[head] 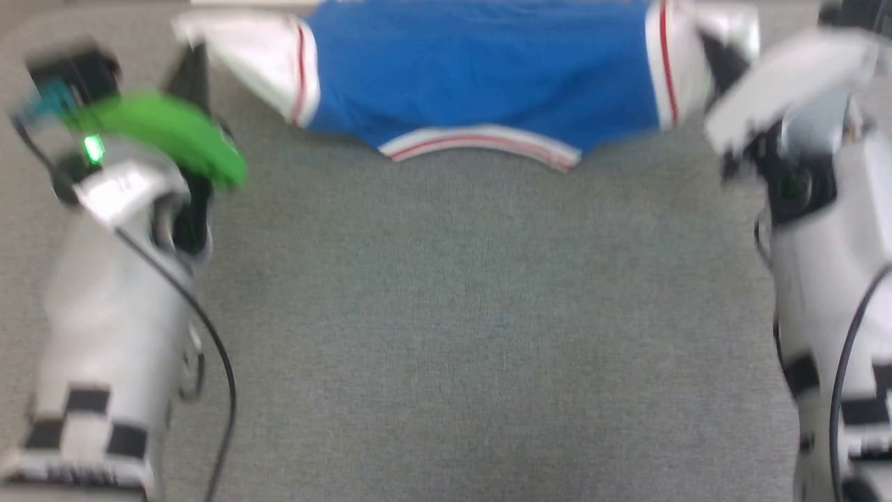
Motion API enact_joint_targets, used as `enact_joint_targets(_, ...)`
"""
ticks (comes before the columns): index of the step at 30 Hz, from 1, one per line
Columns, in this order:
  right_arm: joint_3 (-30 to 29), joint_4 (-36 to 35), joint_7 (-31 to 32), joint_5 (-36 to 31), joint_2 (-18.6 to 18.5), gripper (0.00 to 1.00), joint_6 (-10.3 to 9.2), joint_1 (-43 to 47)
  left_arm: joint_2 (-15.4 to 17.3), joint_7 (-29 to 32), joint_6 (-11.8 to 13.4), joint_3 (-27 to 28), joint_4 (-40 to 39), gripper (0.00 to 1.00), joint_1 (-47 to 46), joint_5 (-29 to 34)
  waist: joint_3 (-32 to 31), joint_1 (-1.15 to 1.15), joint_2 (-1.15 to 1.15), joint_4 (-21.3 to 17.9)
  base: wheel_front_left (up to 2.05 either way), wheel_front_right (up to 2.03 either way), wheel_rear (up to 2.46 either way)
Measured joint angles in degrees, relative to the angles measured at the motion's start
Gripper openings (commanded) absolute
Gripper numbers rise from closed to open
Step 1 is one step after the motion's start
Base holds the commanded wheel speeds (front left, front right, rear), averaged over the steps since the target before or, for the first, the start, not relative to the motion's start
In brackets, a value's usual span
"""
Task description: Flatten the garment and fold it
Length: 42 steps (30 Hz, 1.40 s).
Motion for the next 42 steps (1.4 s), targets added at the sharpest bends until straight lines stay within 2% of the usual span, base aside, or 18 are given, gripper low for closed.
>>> enact_joint_targets(4, 2.1, -5.2, 1.4, 3.6, -1.1, 0.0, 0.0, 10.8, -0.3, -0.3, 0.2, 0.1, -5.5, 0.0, 9.8, -1.8, -3.7, 0.0, 0.0, 0.0, 0.0, 0.0, 0.0)
enact_joint_targets(8, 2.6, -11.0, 2.2, 5.8, -2.0, 0.0, 0.0, 19.8, -0.5, 0.0, 2.5, 0.4, -12.8, 0.0, 19.1, -2.8, -6.8, 0.0, 0.0, 0.0, 0.0, 0.0, 0.0)
enact_joint_targets(16, 1.1, -21.5, 4.5, 7.4, -2.5, 0.0, 0.0, 32.9, 0.8, 3.1, 9.0, 3.0, -28.7, 0.0, 36.3, -5.7, -9.8, 0.0, 0.0, -0.8, 0.0, 0.0, 0.0)
enact_joint_targets(23, -1.7, -27.6, 7.6, 7.7, -1.9, 0.0, 0.0, 42.5, 1.5, 5.1, 14.2, 4.5, -38.8, 0.0, 51.3, -7.2, -10.9, 0.0, 0.0, -1.4, 0.0, 0.0, 0.0)
enact_joint_targets(32, -4.8, -34.8, 12.9, 5.2, -1.1, 0.0, 0.0, 51.6, 2.5, 7.2, 19.1, 5.3, -46.0, 0.0, 61.6, -8.0, -12.7, 0.0, 0.0, -1.3, 0.0, 0.0, 0.0)
enact_joint_targets(39, -4.7, -39.0, 19.3, 0.8, -1.2, 0.0, 0.0, 54.3, 5.6, 10.6, 22.3, 3.4, -48.0, 0.0, 63.6, -4.3, -12.8, 0.0, 0.0, -1.6, 0.0, 0.0, 0.0)
enact_joint_targets(42, -3.1, -39.7, 22.6, -1.5, -1.7, 0.0, 0.0, 54.2, 7.4, 12.7, 22.5, 1.6, -47.9, 0.0, 63.2, -2.0, -12.8, 0.0, 0.0, -1.8, 0.0, 0.0, 0.0)
